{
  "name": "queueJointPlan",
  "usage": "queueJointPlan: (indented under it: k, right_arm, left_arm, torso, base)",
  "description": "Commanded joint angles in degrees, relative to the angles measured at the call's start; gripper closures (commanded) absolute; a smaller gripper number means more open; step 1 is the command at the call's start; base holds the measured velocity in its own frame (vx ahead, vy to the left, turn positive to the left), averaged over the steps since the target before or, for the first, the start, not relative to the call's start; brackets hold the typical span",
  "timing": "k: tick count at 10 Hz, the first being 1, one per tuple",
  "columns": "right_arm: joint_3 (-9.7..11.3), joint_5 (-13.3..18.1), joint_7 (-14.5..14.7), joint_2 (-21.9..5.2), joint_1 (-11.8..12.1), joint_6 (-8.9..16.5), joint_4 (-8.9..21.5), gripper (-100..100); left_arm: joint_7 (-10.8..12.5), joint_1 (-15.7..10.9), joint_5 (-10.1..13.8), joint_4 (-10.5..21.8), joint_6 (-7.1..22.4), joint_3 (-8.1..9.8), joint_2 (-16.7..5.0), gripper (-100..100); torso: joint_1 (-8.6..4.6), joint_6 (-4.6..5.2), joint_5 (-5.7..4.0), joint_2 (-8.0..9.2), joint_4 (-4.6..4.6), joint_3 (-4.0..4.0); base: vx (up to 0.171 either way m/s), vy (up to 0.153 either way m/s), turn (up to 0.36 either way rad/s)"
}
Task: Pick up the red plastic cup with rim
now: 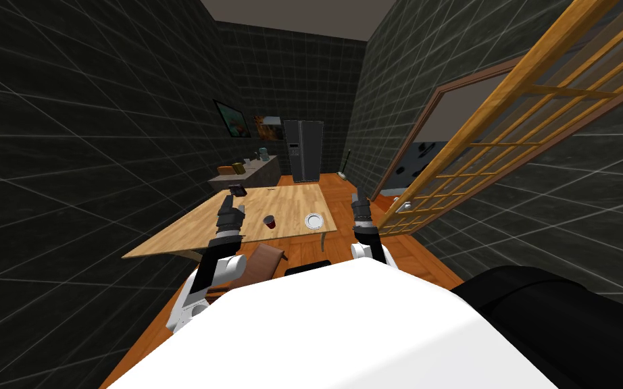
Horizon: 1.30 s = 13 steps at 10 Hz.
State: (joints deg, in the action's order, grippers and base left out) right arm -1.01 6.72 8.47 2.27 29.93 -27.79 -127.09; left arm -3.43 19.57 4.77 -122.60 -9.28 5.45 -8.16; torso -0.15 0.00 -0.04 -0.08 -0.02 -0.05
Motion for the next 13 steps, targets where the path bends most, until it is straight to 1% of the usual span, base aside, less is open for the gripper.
queueJointPlan:
  k: [1,2,3,4,5,6,7,8,9,10,11,12,13]
  right_arm:
    - [0.0,0.0,0.0,0.0,0.0,0.0,0.0,0]
    - [0.0,0.0,0.0,0.0,0.0,0.0,0.0,0]
    - [0.0,0.0,0.0,0.0,0.0,0.0,0.0,0]
    - [0.0,0.0,0.0,0.0,0.0,0.0,0.0,0]
    - [0.0,0.0,0.0,0.0,0.0,0.0,0.0,0]
    - [0.0,0.0,0.0,0.0,0.0,0.0,0.0,0]
    - [0.0,0.0,0.0,0.0,0.0,0.0,0.0,0]
    - [0.0,0.0,0.0,0.0,0.0,0.0,0.0,0]
    - [0.0,0.0,0.0,0.0,0.0,0.0,0.0,0]
    - [0.0,0.0,0.0,0.0,0.0,0.0,0.0,0]
    - [0.0,0.0,0.0,0.0,0.0,0.0,0.0,0]
    - [0.0,0.0,0.0,0.0,0.0,0.0,0.0,0]
    - [0.0,0.0,0.0,0.0,0.0,0.0,0.0,0]
  left_arm:
    - [0.2,-0.7,0.2,1.1,1.7,0.91,-0.5,-100]
    - [0.1,-1.7,0.1,2.6,4.1,1.87,-0.5,-100]
    - [0.1,-1.7,0.1,2.6,4.5,1.87,-0.5,-100]
    - [0.0,-2.7,0.1,4.2,6.2,2.84,-0.5,-100]
    - [0.0,-2.7,0.1,4.2,7.2,2.84,-0.5,-100]
    - [-0.1,-3.7,0.0,5.8,9.0,3.84,-0.4,-100]
    - [-0.1,-3.7,0.0,5.8,10.1,3.84,-0.4,-100]
    - [-0.2,-4.8,-0.1,7.4,12.0,4.84,-0.4,-100]
    - [-0.2,-4.8,-0.1,7.4,12.9,4.84,-0.4,-100]
    - [-0.3,-5.9,-0.2,9.1,14.8,5.86,-0.4,-100]
    - [-0.3,-5.9,-0.2,9.1,15.8,5.86,-0.4,-100]
    - [-0.4,-6.9,-0.3,10.8,17.3,6.88,-0.4,-100]
    - [-0.4,-6.9,-0.3,10.8,18.8,6.88,-0.4,-100]
  torso:
    - [0.0,0.0,0.0,0.0,0.0,0.0]
    - [0.02,-0.01,0.0,0.01,0.0,0.0]
    - [-0.01,0.0,0.0,-0.02,0.0,-0.01]
    - [0.01,-0.01,0.0,0.0,0.0,0.0]
    - [0.0,0.0,0.0,0.0,0.0,0.0]
    - [0.02,-0.01,0.0,0.01,0.0,0.01]
    - [0.0,0.0,0.0,-0.02,0.0,-0.01]
    - [0.03,-0.01,0.0,-0.01,0.0,-0.01]
    - [0.0,-0.01,0.0,-0.01,0.0,-0.01]
    - [0.01,-0.01,0.0,0.01,0.0,0.01]
    - [-0.02,0.0,-0.01,0.01,0.0,0.0]
    - [0.0,-0.01,-0.01,0.01,0.0,0.01]
    - [-0.01,-0.01,-0.01,-0.01,0.0,0.0]
  base:
    - [0.017,-0.037,-0.008]
    - [0.026,-0.048,-0.015]
    - [0.021,-0.04,-0.007]
    - [0.018,-0.041,-0.023]
    - [0.019,-0.037,-0.01]
    - [0.028,-0.046,-0.015]
    - [0.022,-0.035,-0.006]
    - [0.023,-0.044,-0.023]
    - [0.016,-0.04,-0.007]
    - [0.018,-0.052,-0.018]
    - [0.021,-0.043,-0.009]
    - [0.025,-0.045,-0.019]
    - [0.024,-0.037,-0.008]
